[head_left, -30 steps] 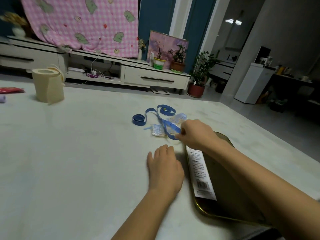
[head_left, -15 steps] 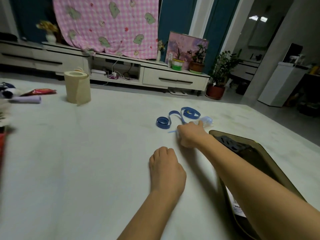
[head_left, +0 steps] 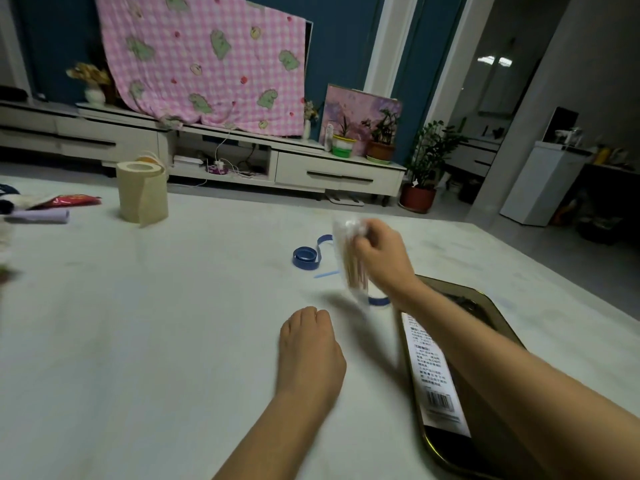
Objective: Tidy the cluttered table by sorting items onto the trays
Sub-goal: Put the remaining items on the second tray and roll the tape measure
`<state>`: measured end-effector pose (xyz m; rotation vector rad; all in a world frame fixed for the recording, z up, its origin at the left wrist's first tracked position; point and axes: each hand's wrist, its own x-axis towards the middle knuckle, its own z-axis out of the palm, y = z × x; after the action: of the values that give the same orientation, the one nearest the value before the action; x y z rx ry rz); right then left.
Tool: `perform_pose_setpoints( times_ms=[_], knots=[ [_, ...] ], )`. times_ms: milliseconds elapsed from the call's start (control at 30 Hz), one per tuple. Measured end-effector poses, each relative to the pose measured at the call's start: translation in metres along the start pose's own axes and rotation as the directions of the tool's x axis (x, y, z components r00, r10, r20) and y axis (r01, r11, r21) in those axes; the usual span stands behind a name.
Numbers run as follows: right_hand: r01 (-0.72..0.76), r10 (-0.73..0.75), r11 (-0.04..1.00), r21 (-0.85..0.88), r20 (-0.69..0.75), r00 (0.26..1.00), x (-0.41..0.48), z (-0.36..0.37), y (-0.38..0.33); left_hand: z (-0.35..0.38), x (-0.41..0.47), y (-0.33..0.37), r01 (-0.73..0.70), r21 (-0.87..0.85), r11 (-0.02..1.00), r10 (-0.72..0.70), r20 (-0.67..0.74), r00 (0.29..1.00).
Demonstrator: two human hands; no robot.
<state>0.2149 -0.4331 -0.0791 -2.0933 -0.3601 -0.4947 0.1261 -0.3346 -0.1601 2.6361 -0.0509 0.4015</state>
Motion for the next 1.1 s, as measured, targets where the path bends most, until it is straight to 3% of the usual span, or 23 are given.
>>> perform_pose_setpoints(
  times_ms=[100,167,233,300,367,467,533,633,700,867,1000,1100],
  knots=[
    [-0.271,0.271,0.943,0.194,0.023,0.962,0.008,-0.030,-0.018,-0.001,-0.002,0.005,-0.041,0.003,0.999,0.041,-0.019,0.999],
    [-0.447,0.447,0.885,0.133,0.030,0.894,0.002,-0.056,-0.015,-0.002,-0.004,0.013,-0.062,-0.033,0.998,0.061,-0.032,0.998],
    [-0.623,0.620,0.782,0.011,0.077,0.780,-0.012,-0.078,-0.005,-0.002,-0.005,0.022,-0.076,-0.085,0.994,0.074,-0.019,0.997],
    [-0.709,0.706,0.704,-0.034,0.139,0.694,-0.033,-0.097,0.011,0.000,-0.008,0.033,-0.101,-0.114,0.988,0.103,0.012,0.995],
    [-0.689,0.683,0.724,-0.033,0.179,0.708,-0.056,-0.105,0.026,0.003,-0.011,0.041,-0.119,-0.113,0.986,0.125,0.045,0.991],
    [-0.477,0.585,0.751,-0.457,0.127,0.801,-0.075,-0.113,0.041,0.010,-0.015,0.048,-0.135,-0.070,0.988,0.140,0.082,0.987],
    [-0.401,0.552,0.708,-0.581,0.102,0.828,-0.074,-0.119,0.046,0.012,-0.016,0.051,-0.146,-0.048,0.988,0.150,0.084,0.985],
    [-0.449,0.612,0.734,-0.509,0.212,0.762,-0.075,-0.115,0.040,0.014,-0.014,0.051,-0.161,-0.051,0.986,0.164,0.075,0.984],
    [-0.436,0.603,0.753,-0.494,0.251,0.757,-0.075,-0.107,0.039,0.014,-0.014,0.047,-0.163,-0.045,0.986,0.166,0.072,0.984],
    [-0.162,0.334,0.735,-0.658,0.144,0.932,-0.055,-0.099,0.023,0.016,-0.011,0.041,-0.164,-0.042,0.986,0.167,0.074,0.983],
    [-0.135,0.310,0.840,-0.525,0.261,0.914,-0.031,-0.076,0.022,0.016,-0.002,0.036,-0.166,-0.001,0.986,0.165,0.067,0.984],
    [-0.135,0.313,0.829,-0.543,0.250,0.916,-0.004,-0.053,0.037,0.015,0.009,0.030,-0.133,-0.040,0.990,0.135,0.070,0.988]
  ],
)
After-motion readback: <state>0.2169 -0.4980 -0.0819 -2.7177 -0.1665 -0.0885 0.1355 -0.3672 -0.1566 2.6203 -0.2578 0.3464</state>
